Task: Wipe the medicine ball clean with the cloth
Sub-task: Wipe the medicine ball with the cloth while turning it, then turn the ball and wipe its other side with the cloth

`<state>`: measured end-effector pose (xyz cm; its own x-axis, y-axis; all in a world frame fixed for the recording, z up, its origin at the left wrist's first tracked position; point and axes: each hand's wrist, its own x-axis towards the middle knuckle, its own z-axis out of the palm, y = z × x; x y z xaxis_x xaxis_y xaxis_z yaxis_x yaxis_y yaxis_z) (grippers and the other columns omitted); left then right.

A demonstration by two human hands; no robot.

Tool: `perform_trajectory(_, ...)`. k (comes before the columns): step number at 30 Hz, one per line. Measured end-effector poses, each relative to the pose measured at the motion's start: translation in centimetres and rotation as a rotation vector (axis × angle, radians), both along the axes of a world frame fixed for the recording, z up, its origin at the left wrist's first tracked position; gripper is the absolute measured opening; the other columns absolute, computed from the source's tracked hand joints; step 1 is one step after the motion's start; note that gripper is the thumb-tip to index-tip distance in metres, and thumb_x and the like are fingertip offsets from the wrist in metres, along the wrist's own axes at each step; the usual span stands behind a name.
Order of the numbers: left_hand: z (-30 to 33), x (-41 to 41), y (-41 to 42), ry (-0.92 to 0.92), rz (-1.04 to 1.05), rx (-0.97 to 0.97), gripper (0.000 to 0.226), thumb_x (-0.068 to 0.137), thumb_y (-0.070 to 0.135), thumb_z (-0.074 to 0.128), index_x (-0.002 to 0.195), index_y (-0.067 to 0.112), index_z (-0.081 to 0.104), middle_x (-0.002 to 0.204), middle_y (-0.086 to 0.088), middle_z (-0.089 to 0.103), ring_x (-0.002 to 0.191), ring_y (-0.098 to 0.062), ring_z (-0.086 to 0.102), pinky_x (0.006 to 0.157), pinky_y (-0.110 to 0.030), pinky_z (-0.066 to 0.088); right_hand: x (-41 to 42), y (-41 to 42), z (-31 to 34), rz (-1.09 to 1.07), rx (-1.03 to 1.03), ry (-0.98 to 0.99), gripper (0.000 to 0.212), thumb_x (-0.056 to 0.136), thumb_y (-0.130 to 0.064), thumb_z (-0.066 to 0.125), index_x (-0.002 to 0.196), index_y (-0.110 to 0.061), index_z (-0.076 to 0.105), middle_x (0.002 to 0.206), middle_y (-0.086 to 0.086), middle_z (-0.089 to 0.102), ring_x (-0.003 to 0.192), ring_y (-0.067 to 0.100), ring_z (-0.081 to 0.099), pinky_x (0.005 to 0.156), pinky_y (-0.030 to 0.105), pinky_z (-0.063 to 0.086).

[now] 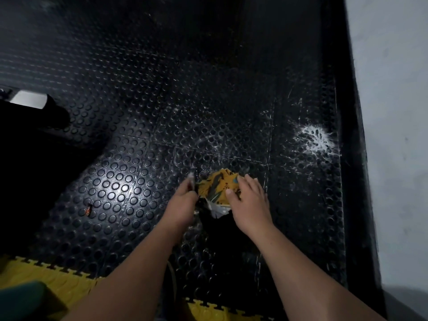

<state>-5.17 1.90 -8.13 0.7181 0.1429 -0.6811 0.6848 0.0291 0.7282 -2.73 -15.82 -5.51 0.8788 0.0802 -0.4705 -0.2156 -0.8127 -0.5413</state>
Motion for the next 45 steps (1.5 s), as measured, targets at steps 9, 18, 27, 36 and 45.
perform_trajectory(9,-1.3,1.2,-3.0,0.055,-0.461,0.420,0.108,0.057,0.099,0.039,0.152,0.055,0.015,0.159,-0.007,0.018,0.144,-0.043,0.031,0.114,-0.059,0.035,-1.0,-2.8,-1.2,-0.044,0.145,0.198,0.098,0.093,-0.059,0.060,0.163,-0.032,-0.002,0.170,-0.014,-0.012,0.157,0.016,-0.009,0.126,0.047,0.011)
perform_trajectory(18,-1.6,1.3,-4.0,0.001,-0.382,0.556,0.070,0.096,0.063,0.043,0.159,0.041,0.020,0.162,-0.010,0.029,0.144,-0.043,0.032,0.114,-0.059,0.034,-2.1,-1.4,-1.2,-0.012,0.050,0.220,0.123,0.076,-0.053,0.082,0.158,-0.043,-0.009,0.167,-0.012,-0.022,0.155,0.023,-0.014,0.120,0.050,0.024)
perform_trajectory(27,-0.8,0.8,-4.4,-0.106,-0.041,0.524,0.024,0.102,0.027,0.052,0.105,0.017,0.074,0.087,-0.006,0.070,0.082,-0.026,0.062,0.068,-0.032,0.045,-2.0,-0.3,-0.5,0.045,-0.038,0.265,0.120,0.081,-0.025,0.078,0.159,-0.037,-0.012,0.166,-0.013,-0.022,0.155,0.025,-0.017,0.120,0.045,0.025)
perform_trajectory(36,-1.3,2.4,-2.7,-0.047,-0.349,0.542,0.042,0.092,0.059,0.038,0.117,0.043,0.067,0.134,-0.006,0.065,0.134,-0.038,0.051,0.112,-0.060,0.037,-1.7,1.2,-0.6,0.082,-0.098,0.285,0.119,0.081,-0.017,0.076,0.158,-0.039,-0.013,0.165,-0.009,-0.029,0.154,0.028,-0.021,0.120,0.054,0.029)
perform_trajectory(45,-0.5,3.6,-3.6,0.030,-0.271,0.465,0.038,0.106,0.033,0.043,0.109,0.006,0.068,0.099,-0.017,0.071,0.092,-0.036,0.065,0.081,-0.040,0.052,-3.0,-0.1,-1.4,0.095,-0.089,0.227,0.120,0.081,-0.033,0.081,0.155,-0.044,-0.013,0.162,-0.019,-0.027,0.154,0.022,-0.020,0.119,0.051,0.026)
